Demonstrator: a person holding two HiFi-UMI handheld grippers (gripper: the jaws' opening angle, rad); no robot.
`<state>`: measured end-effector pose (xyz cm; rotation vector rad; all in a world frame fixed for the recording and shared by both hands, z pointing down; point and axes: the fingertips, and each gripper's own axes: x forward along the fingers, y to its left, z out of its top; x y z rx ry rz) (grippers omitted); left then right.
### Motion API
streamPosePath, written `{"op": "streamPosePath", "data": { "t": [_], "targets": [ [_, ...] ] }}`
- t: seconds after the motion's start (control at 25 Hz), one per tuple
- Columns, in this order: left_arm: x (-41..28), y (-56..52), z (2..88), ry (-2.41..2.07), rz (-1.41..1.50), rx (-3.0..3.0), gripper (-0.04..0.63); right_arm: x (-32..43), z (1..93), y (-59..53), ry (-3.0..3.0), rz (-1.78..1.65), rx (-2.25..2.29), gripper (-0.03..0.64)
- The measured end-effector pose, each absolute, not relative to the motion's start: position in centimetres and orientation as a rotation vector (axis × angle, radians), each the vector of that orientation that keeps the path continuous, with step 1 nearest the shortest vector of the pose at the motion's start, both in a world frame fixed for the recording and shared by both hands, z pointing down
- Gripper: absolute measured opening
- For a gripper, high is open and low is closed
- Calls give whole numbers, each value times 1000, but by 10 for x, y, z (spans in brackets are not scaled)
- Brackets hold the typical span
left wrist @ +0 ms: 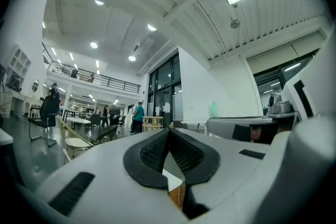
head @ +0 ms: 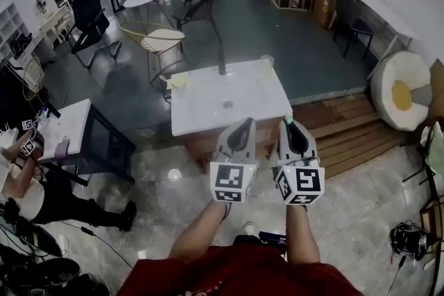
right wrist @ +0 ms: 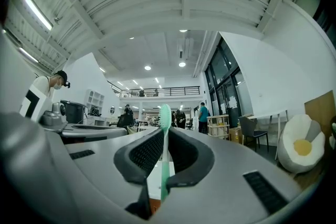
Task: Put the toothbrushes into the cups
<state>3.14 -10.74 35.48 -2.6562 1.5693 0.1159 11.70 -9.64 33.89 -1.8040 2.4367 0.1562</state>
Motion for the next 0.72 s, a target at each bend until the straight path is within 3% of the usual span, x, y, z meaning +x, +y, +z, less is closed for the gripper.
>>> {"op": "streamPosePath", "data": {
  "t": [0.72],
  "targets": [
    [63, -193, 354, 1592, 94, -2623, 28, 153, 342, -183, 2469, 160, -1772, 51]
  ]
}}
